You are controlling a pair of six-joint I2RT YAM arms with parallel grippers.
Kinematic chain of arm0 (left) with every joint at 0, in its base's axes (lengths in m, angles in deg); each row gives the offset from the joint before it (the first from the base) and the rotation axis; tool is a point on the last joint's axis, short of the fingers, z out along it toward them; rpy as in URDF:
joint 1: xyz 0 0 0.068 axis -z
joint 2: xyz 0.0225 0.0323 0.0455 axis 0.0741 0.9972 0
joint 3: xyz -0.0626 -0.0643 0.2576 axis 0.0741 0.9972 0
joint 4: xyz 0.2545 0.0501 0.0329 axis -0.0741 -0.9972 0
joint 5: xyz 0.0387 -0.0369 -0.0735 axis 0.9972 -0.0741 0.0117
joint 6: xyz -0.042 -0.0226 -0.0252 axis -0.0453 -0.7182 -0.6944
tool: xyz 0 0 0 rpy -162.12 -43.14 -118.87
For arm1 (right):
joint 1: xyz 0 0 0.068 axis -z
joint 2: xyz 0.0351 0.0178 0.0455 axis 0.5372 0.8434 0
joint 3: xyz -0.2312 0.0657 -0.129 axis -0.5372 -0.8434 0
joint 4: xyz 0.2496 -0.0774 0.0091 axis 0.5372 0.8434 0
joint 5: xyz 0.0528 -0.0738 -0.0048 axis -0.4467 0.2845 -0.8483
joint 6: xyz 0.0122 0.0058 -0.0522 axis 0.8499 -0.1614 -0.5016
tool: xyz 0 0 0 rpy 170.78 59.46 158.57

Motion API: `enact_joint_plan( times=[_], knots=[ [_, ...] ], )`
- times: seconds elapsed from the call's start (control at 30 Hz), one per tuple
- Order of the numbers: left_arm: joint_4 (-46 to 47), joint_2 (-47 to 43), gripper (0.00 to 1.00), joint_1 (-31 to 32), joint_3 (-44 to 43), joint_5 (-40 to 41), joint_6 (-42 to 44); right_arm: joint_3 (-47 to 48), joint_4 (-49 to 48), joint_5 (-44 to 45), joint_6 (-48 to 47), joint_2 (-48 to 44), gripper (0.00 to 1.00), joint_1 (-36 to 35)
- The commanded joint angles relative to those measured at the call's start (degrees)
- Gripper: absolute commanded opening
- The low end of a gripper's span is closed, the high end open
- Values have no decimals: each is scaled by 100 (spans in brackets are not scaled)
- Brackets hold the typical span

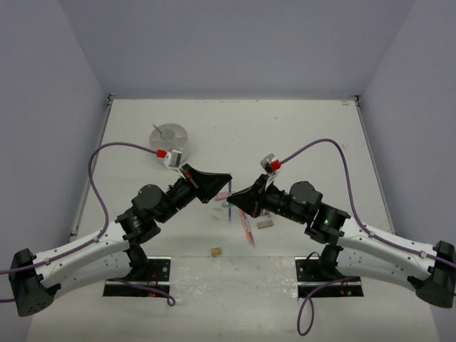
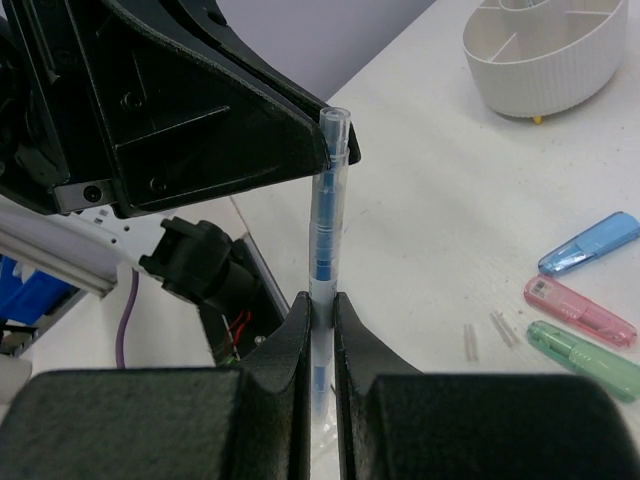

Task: Sort the stationery into containers
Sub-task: Close the pen cap on the pen.

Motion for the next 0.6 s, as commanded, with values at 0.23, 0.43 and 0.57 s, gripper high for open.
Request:
enact_joint_plan(
  times=[0.23, 0.43, 0.57],
  knots=[
    [-926, 142, 19, 47, -180, -2, 204, -12, -942, 165, -236, -126, 0, -17],
    [-1091, 169, 26, 47, -277, 117, 242, -20, -909, 11, -217, -57, 0, -22],
    [-1061, 193, 26, 47, -291, 22, 234, 28, -858, -11, -245, -57, 0, -22]
  ],
)
